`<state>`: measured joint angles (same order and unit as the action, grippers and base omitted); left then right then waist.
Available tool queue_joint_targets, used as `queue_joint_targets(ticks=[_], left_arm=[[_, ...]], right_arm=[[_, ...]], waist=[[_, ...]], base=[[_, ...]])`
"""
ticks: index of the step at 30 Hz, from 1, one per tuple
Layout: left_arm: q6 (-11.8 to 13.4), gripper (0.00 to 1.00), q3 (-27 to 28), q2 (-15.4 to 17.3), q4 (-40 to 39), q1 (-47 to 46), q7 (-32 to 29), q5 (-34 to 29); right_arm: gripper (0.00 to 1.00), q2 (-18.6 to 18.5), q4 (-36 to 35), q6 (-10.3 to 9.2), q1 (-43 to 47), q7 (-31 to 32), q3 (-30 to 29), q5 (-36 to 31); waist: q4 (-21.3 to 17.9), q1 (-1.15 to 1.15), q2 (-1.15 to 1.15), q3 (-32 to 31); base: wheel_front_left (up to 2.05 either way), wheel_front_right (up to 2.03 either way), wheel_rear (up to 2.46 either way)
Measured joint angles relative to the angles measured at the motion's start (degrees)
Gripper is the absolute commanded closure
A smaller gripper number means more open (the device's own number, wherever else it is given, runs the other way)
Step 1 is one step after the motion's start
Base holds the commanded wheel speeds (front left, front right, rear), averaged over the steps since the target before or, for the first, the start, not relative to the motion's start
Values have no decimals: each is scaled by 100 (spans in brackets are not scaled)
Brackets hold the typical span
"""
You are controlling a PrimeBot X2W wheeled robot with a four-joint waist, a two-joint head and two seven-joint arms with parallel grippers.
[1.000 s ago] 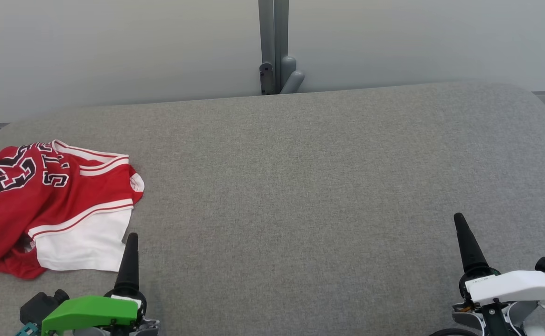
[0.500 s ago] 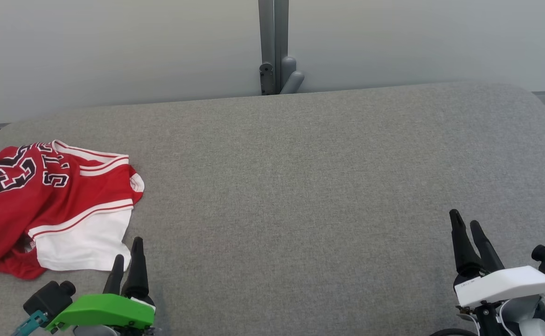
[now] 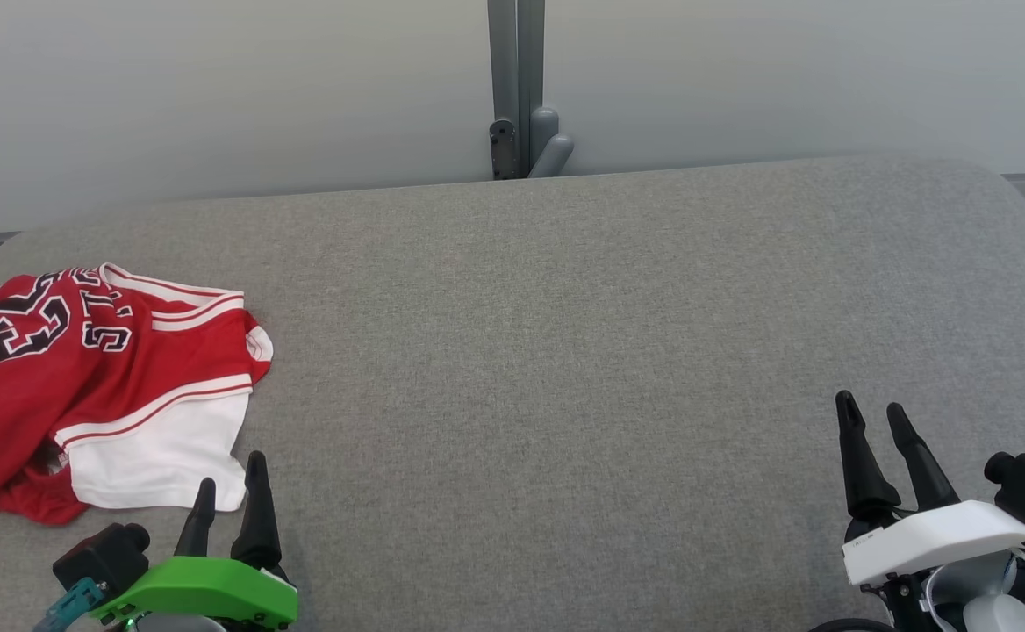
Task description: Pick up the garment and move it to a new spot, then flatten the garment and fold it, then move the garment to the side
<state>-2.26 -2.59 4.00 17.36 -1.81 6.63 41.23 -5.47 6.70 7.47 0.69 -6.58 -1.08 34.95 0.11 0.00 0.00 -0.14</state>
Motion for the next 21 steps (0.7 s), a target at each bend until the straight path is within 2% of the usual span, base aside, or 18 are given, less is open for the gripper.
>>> queue_joint_targets(ticks=[21], left_arm=[[-34, 0, -51, 26, -16, 7, 312, -1560]], right_arm=[[0, -118, -68, 1, 19, -313, 62, -1301]], waist=[[7, 0, 0, -9]], base=[[0, 0, 0]])
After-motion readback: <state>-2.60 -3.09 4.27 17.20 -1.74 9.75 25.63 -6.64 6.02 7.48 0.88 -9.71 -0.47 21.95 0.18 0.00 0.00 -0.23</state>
